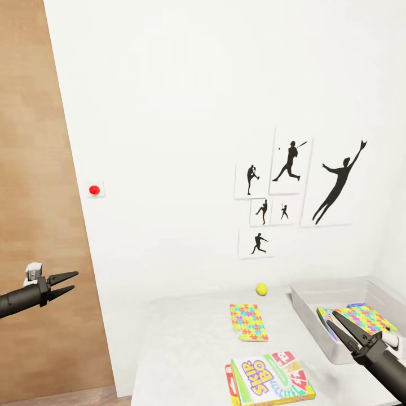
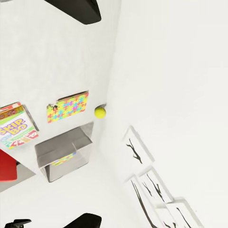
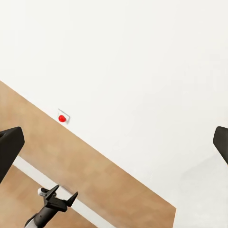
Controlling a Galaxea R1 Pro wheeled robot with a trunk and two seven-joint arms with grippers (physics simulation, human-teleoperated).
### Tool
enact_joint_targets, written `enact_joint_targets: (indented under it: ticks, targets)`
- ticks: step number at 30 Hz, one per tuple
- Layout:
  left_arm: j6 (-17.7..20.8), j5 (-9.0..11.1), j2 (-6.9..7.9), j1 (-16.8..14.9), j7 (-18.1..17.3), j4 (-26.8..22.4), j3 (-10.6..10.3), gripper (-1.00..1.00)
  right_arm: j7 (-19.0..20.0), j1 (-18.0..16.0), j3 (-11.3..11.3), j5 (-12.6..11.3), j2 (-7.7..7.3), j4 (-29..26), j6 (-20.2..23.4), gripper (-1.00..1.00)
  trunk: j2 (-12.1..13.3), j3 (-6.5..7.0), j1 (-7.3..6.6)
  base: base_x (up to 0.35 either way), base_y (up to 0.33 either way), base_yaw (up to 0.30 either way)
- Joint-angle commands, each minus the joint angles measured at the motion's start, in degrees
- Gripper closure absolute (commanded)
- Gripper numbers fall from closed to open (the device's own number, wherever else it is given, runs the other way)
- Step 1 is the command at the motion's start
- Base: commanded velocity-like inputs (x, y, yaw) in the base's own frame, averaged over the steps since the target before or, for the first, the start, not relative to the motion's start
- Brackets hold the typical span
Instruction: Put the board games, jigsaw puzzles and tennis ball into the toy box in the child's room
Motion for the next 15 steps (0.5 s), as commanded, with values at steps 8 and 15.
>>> enact_joint_targets:
  ticks: [8, 15]
  targets:
    - [0.5, 0.1, 0.0, 0.0, -0.1, 0.0, 0.0, -1.0, -0.1, 0.0, 0.0, -0.2, -0.21, -0.4, 0.4, -1.0, 0.0, -0.01, 0.02, 0.002, 0.002, 0.0]
    - [0.4, 0.2, 0.0, 0.0, -0.1, 0.0, 0.0, -1.0, -0.1, 0.0, 0.0, -0.2, -0.01, -0.5, 0.4, -1.0, 0.0, -0.01, 0.02, 0.0, 0.0, 0.0]
